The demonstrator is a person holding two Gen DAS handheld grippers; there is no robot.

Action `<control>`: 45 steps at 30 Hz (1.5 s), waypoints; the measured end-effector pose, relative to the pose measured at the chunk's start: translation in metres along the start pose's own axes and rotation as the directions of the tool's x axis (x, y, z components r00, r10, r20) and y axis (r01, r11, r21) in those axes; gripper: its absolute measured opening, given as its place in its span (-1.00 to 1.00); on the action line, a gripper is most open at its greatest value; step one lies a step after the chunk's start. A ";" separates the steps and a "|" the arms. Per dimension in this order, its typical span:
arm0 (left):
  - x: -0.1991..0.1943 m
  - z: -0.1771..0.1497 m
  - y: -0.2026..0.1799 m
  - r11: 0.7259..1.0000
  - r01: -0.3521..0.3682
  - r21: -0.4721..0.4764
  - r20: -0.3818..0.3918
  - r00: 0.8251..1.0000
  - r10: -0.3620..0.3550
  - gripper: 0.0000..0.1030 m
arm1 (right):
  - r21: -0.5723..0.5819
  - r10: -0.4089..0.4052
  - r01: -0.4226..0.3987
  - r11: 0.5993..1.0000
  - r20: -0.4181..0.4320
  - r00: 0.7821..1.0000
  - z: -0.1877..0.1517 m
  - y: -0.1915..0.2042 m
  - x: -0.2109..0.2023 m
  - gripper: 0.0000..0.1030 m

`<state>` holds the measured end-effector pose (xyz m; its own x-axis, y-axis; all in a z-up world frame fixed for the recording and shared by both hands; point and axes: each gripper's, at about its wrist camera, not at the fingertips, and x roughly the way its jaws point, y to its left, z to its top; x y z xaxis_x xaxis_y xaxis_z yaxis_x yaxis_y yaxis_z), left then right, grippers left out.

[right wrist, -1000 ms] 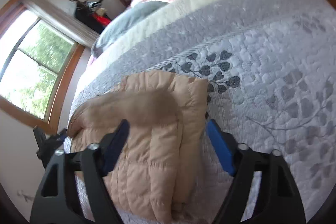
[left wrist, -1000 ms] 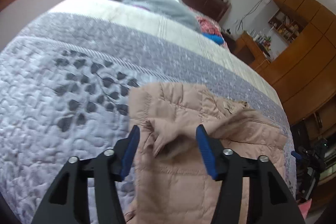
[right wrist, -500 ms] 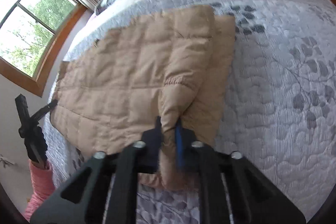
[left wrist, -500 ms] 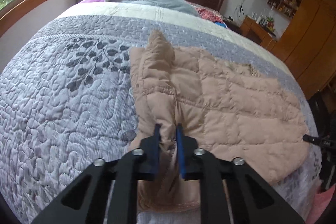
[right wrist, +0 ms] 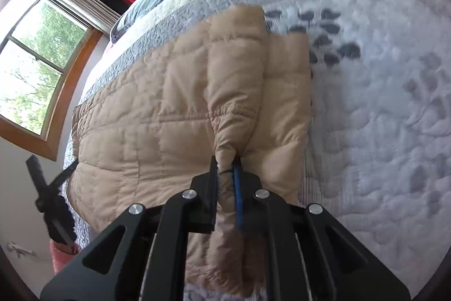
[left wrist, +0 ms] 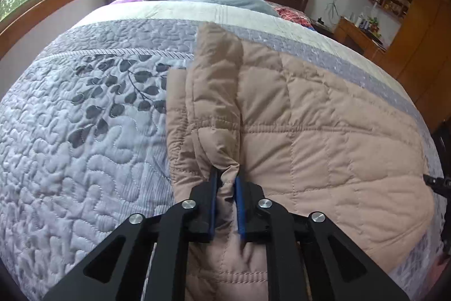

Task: Fold large clothes
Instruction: 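Lift the hem with both tools and fold it over toward the collar, then release the hem with both tools and press the folded coat flat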

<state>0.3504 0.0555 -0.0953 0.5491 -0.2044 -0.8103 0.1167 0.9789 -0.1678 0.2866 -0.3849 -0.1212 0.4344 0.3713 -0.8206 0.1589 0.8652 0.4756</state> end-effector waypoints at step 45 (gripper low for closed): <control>-0.029 -0.077 -0.122 0.977 0.073 0.201 -0.066 0.996 -0.061 -0.42 | -0.252 -0.238 0.240 0.938 0.036 0.971 -0.123 0.128 0.027 -0.70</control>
<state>0.2562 -0.0579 -0.0946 0.4849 -0.2628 -0.8341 0.3204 0.9409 -0.1102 0.2099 -0.2231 -0.1219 0.4152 0.1422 -0.8985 0.0298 0.9851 0.1696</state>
